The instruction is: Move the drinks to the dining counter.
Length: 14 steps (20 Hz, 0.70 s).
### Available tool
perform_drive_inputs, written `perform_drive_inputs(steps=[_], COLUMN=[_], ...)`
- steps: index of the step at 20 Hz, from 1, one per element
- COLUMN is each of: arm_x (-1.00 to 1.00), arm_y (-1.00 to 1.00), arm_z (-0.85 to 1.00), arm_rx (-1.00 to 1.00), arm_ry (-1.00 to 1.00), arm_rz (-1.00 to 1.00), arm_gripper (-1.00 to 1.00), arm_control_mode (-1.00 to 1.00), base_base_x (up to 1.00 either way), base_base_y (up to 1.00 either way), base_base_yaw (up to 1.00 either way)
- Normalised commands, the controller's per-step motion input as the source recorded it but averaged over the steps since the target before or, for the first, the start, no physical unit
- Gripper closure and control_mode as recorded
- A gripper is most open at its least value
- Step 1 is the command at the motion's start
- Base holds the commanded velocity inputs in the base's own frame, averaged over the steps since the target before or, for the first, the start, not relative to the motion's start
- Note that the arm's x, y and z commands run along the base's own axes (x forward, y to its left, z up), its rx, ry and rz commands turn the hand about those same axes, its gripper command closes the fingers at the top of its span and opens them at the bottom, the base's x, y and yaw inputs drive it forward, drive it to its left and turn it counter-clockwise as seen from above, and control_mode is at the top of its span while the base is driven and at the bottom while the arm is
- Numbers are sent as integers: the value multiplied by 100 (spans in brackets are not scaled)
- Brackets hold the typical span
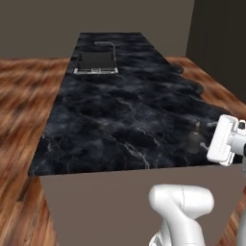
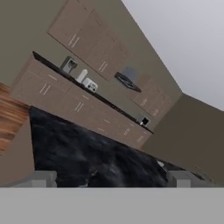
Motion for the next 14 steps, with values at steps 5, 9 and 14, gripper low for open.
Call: perform_drive_inputs(steps=[5,9,14], arm_x=[0,0,0], arm_y=[0,0,0], arm_z=[0,0,0], arm_rx=[0,0,0], arm_ry=[0,0,0], arm_rz=[0,0,0], arm_gripper=[-100,-100,-100], arm_control_mode=[100,100,100], base_base_x=[-16,-2,0], base_base_y=[87,100,100], base_base_yaw=[13,9,7])
